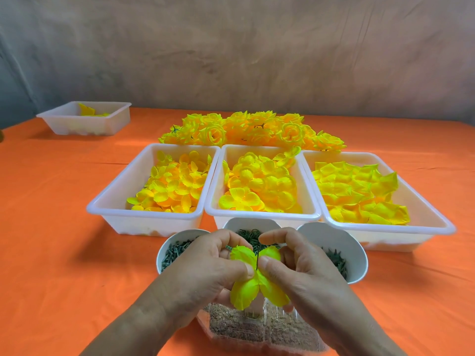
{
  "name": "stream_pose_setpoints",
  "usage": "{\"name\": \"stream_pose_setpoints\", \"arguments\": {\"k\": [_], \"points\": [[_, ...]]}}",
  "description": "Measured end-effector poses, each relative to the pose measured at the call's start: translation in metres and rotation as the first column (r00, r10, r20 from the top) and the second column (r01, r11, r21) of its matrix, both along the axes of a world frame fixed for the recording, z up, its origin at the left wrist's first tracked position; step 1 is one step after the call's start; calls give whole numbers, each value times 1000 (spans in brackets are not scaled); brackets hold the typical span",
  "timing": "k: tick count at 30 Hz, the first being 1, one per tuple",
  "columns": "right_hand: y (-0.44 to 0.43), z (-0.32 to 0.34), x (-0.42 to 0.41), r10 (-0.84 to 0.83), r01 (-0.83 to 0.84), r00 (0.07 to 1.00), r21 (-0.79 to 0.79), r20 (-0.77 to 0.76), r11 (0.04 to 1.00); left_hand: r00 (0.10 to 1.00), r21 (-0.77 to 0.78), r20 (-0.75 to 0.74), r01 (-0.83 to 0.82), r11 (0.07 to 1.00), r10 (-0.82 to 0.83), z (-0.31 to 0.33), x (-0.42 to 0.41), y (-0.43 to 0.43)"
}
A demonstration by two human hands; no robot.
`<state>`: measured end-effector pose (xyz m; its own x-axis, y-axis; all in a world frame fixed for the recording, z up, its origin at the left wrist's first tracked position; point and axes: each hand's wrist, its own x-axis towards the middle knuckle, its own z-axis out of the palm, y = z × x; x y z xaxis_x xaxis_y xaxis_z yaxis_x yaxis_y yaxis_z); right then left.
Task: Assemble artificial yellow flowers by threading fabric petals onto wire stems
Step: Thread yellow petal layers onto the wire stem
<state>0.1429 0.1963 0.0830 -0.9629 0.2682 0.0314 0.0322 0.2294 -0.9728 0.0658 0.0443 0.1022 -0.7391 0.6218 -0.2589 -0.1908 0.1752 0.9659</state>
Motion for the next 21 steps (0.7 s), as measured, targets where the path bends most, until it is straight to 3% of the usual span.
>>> {"name": "stream_pose_setpoints", "arguments": {"k": [6,12,15,17,21], "points": [[-1,-15,3,-26,25,999,54,24,998,998,-57,47,48,997,-46,-8,3,-2],[0,-16,4,-24,21,999,88,33,996,1000,-129,1,24,991,-24,-6,1,-3],[8,-9,6,-61,54,998,184,32,981,965,-261,-260,-50,964,-20,-1,-6,-14],[16,-4,6,-98,92,995,214,21,973,903,-237,-429,-95,967,-16,5,-13,-21],[25,6,1,-157,162,987,277,-41,947,754,-170,-631,94,981,-182,5,-8,-17]]}}
